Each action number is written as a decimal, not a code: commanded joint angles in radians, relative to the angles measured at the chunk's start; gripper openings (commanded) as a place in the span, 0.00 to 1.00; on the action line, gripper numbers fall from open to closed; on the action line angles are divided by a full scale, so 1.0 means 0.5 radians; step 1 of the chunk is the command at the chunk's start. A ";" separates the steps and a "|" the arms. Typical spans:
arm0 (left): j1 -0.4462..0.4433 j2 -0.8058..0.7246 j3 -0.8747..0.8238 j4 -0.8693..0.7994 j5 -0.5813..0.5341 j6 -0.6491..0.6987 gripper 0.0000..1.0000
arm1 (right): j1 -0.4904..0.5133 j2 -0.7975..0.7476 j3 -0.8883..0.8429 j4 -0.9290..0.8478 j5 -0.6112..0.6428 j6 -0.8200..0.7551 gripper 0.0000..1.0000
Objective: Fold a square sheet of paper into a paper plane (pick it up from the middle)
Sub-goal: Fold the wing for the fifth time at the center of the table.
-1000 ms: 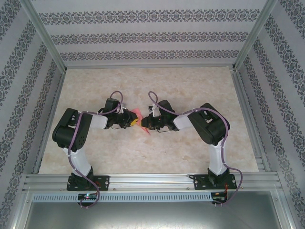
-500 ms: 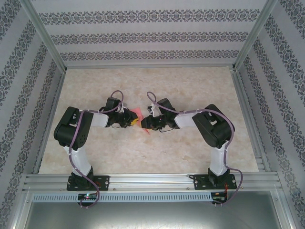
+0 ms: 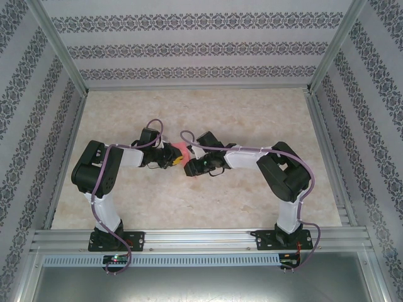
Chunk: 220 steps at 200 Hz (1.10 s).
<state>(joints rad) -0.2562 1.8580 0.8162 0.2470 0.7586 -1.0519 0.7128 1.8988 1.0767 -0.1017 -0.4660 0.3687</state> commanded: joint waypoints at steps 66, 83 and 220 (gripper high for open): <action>-0.027 0.091 0.029 -0.083 -0.077 0.059 0.19 | 0.089 0.039 0.180 -0.222 0.316 -0.236 0.30; -0.027 0.093 0.035 -0.088 -0.078 0.060 0.19 | 0.099 0.058 0.199 -0.232 0.328 -0.240 0.28; 0.007 -0.091 0.120 -0.145 -0.027 0.116 0.21 | -0.029 0.030 0.014 0.070 0.030 -0.078 0.00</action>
<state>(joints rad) -0.2554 1.8614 0.8474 0.2054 0.7563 -1.0439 0.7353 1.9316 1.1301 -0.1444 -0.3538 0.2852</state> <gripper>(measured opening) 0.204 0.038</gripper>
